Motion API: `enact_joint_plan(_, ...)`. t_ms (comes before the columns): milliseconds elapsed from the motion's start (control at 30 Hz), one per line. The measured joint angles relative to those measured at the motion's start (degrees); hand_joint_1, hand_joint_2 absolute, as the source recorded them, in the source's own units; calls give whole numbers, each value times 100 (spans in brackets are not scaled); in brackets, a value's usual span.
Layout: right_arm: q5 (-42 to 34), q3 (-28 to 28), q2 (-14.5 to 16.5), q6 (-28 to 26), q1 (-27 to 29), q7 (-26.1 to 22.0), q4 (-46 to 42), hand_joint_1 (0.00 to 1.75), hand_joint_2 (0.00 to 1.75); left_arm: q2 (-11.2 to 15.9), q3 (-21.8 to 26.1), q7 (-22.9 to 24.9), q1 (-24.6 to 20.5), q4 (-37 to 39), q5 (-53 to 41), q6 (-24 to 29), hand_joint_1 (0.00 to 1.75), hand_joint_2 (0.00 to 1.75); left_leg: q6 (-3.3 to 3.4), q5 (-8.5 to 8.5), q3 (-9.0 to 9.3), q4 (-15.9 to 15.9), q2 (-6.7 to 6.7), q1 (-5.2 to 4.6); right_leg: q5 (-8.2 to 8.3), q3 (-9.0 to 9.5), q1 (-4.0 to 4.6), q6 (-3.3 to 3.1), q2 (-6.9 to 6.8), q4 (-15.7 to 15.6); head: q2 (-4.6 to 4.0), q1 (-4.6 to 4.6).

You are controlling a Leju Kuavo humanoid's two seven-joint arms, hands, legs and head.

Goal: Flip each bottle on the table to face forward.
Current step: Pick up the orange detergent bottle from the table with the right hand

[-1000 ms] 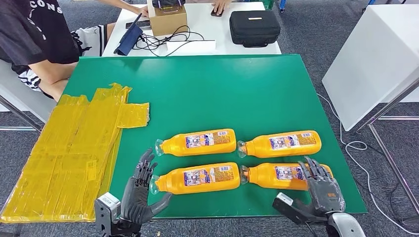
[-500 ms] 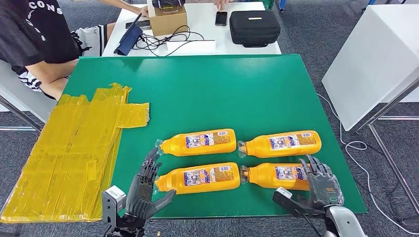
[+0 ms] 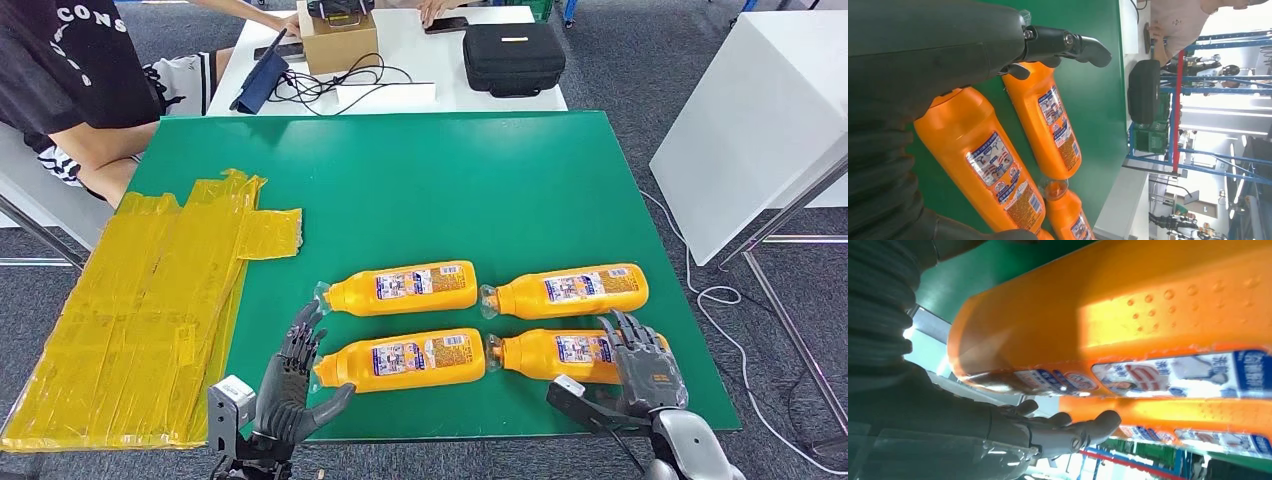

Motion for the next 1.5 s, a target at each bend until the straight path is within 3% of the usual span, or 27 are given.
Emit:
enact_joint_plan(33, 0, 0, 0, 2, -1, 1, 3, 143, 175, 0, 0, 0, 0, 0, 0, 0, 0, 175, 0, 0, 0, 0, 0, 0, 0, 0, 0, 0, 0, 0, 0, 1)
enact_joint_plan(167, 0, 17, -7, 50, -35, 9, 47, 173, 175, 0, 9, -4, -1, 1, 3, 0, 0, 175, 0, -5, 7, 0, 1, 0, 0, 6, 0, 0, 5, 0, 0, 1)
enact_joint_plan(433, -133, 621, -440, 262, -772, -125, 1274, 175, 175, 0, 37, -150, -89, 99, 239, -82, 0, 175, 26, -77, 206, -3, 6, 6, -47, 162, 6, 27, 16, -49, 0, 2)
enact_joint_plan(1200, -314, 919, -683, 412, -903, -159, 1479, 175, 175, -1, 37, -231, -132, 120, 417, -122, 0, 175, 65, -164, 361, -4, 11, 7, -109, 351, 11, 55, 17, -112, 0, 4)
enact_joint_plan(1300, -557, 915, -628, -47, -882, -302, 1478, 175, 175, -18, 42, -244, -140, 118, 416, -103, 0, 175, 66, -177, 367, -5, 10, 6, -120, 375, 12, 59, 17, -118, 0, 5)
enact_joint_plan(1500, -1351, 549, -155, -1084, -656, -422, 1373, 175, 175, -72, 132, -244, -94, 115, 318, -128, 0, 175, 82, -153, 315, 2, 8, 5, -105, 373, 10, 69, 12, -116, 0, 2)
